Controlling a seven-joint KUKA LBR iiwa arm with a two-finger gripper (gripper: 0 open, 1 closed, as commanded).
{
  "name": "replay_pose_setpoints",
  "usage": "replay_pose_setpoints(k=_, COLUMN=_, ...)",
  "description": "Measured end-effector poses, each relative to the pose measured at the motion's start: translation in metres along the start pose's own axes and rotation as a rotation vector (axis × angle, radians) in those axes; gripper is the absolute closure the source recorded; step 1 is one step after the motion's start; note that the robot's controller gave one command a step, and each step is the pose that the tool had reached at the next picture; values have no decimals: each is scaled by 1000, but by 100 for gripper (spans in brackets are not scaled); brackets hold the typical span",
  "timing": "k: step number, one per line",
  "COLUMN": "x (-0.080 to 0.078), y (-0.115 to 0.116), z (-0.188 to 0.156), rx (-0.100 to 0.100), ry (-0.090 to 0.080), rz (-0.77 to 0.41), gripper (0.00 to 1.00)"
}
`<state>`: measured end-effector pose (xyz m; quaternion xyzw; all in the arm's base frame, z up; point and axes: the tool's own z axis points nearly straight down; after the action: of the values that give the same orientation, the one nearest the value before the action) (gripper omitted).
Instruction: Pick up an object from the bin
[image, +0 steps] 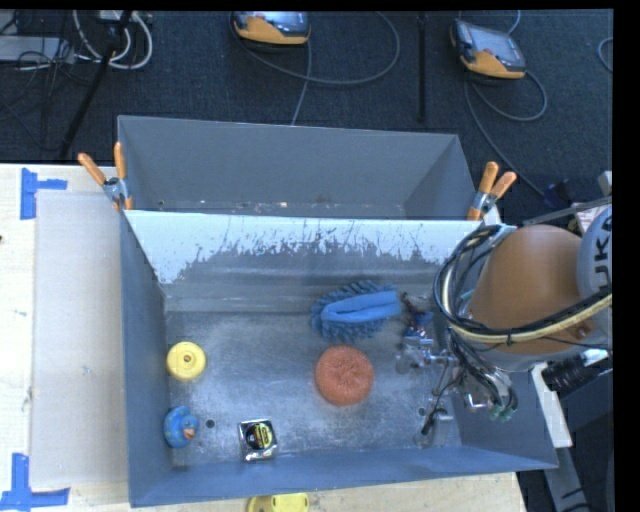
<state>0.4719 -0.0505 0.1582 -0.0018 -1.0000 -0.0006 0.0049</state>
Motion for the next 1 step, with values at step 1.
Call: replay_pose_setpoints(k=1, x=-2, y=0, z=-4, rx=1, ry=-8, rz=-2, gripper=0)
